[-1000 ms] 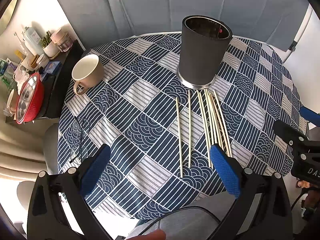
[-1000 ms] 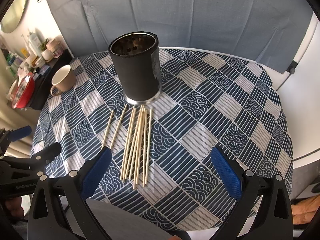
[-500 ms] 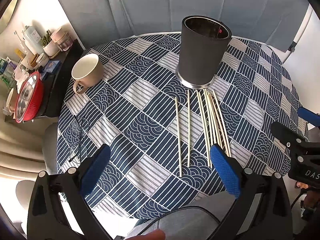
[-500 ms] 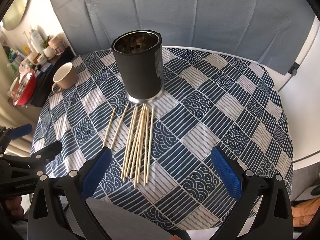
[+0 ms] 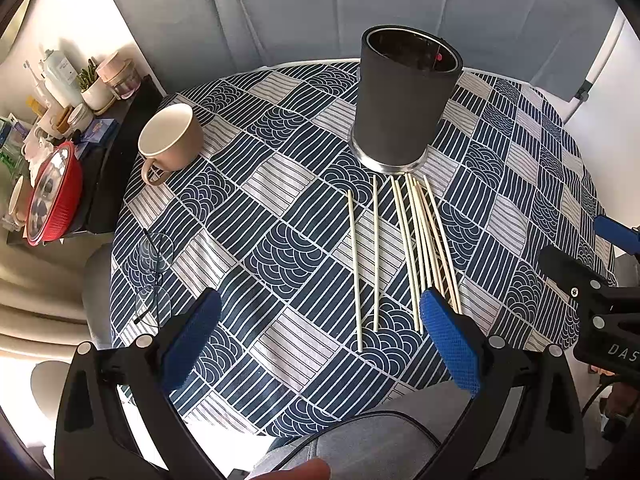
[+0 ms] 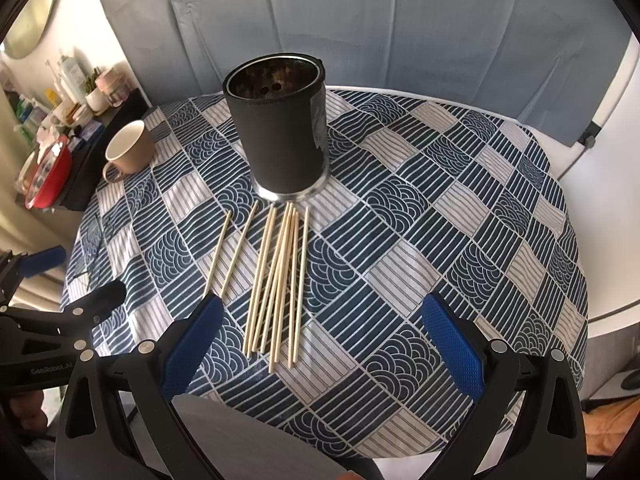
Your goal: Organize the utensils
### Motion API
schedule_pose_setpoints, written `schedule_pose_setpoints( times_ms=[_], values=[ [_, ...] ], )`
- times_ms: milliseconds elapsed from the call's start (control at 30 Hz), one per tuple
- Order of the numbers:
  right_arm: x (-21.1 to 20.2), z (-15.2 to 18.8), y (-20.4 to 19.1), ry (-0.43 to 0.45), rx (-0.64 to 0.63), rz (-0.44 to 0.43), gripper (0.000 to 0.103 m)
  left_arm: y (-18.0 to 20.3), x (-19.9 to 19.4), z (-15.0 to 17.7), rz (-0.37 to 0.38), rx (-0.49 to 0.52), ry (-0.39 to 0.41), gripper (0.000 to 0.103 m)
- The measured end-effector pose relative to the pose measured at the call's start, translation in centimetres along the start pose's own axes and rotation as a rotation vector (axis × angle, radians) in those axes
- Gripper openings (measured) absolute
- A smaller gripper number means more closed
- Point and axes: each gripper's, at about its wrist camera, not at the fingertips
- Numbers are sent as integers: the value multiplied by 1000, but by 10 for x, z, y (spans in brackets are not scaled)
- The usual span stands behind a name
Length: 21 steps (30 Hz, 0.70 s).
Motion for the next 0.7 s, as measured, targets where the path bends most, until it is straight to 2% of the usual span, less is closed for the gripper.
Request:
schedule_pose_setpoints(
  times_ms=[433, 700],
  values=[
    [12, -5, -1, -36, -4, -1, 95, -4, 11, -4, 6, -13, -35, 97],
    [32, -11, 0, -94, -1, -23, 95, -8, 28, -12, 8, -28, -92, 97]
  ],
)
Point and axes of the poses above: each gripper's, at about its wrist camera, not at the fingertips, and x roughly the way its jaws point, y to its right, z to its underside, and after that the axes turned 7 degrees about z, right-handed
